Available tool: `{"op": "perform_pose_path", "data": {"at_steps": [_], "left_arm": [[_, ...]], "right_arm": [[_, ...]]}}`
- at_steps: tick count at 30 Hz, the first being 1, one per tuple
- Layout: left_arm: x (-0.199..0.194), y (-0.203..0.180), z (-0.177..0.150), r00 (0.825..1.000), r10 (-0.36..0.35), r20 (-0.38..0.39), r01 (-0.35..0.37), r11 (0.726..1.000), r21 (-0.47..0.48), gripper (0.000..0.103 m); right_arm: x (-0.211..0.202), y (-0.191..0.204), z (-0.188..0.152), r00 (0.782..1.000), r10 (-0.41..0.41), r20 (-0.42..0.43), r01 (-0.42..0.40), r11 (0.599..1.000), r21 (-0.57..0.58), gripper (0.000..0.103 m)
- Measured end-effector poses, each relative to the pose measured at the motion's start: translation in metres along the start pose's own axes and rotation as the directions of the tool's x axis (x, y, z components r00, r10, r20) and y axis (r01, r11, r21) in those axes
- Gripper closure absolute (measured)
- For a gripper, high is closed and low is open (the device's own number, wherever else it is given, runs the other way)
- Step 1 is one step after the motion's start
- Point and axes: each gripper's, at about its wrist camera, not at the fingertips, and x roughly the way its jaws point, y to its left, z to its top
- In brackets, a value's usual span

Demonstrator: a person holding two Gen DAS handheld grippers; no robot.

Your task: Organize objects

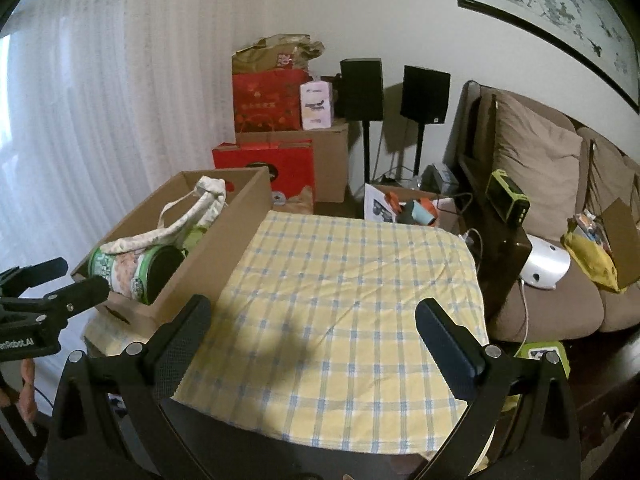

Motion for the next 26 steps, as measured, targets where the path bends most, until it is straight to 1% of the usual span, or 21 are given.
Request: {"op": "perform_pose_path", "data": {"at_steps": [4,8,21,26], "left_arm": [[-0.0048,-0.0089,-0.0024,1.000,0.015,0.008,-0.015,0.999,0.032,0.000],[-0.0082,-0.0119,-0.0038,1.000,0.012,0.012,-0.012,0.999,0.029,0.000],[-0.0048,-0.0109,-0.0053,0.999,0.039,0.006,-0.039,0.999,0.034,0.000],[-0.0038,-0.0111,-0.0059,0.998,0.065,0.007,-0.065,0.997,0.036,0.000]], "right_arm": [[-0.0035,0.0017,-0.0049,1.000,-0.008,0.002,0.008,1.000,0.000,0.000],[-0.0050,0.0026,-0.0063,1.000,-0.004,0.003,0.004,1.000,0.007,0.000],[-0.0088,0.0041,-0.0071,1.000,-0.009,0.007,0.009,1.000,0.016,0.000],[-0.0093,0.0021,-0.0063,1.000,-0.009,0.008,0.008,1.000,0.013,0.000]]}}
